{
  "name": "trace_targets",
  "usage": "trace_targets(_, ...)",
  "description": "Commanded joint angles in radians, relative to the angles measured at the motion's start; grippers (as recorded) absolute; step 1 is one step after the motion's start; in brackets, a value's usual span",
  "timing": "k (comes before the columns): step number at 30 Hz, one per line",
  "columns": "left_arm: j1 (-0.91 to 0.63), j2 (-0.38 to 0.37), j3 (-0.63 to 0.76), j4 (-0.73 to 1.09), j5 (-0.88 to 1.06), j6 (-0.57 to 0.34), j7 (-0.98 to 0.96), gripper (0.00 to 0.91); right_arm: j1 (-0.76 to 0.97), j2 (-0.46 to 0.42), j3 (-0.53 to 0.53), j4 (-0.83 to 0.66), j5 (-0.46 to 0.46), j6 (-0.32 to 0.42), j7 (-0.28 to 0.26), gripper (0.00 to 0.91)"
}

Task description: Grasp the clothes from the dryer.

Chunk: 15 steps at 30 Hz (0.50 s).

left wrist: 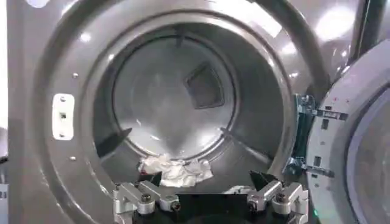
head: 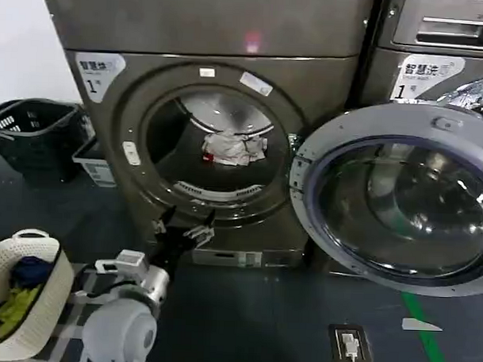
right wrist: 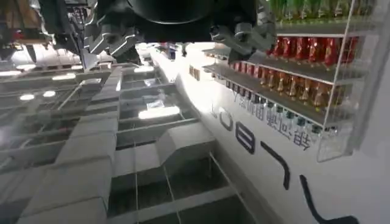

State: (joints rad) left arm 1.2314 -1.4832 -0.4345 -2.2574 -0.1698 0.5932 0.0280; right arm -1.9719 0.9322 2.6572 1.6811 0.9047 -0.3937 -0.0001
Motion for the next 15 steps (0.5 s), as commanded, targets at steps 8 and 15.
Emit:
trace_targets(8,0.001,0.003,-0.003,-0.007,0.025,-0.009,0.002,0.907,-0.013,-0.006,0.01,0.008,0.01,0.035,-0.003,0.907)
trace_targets(15,-0.005,-0.001,-0.007,-0.002,0.029,-0.008,0.001,0.907,-0.017,-0.009,0.007,0.011,0.019,0.051,-0.001,0.907)
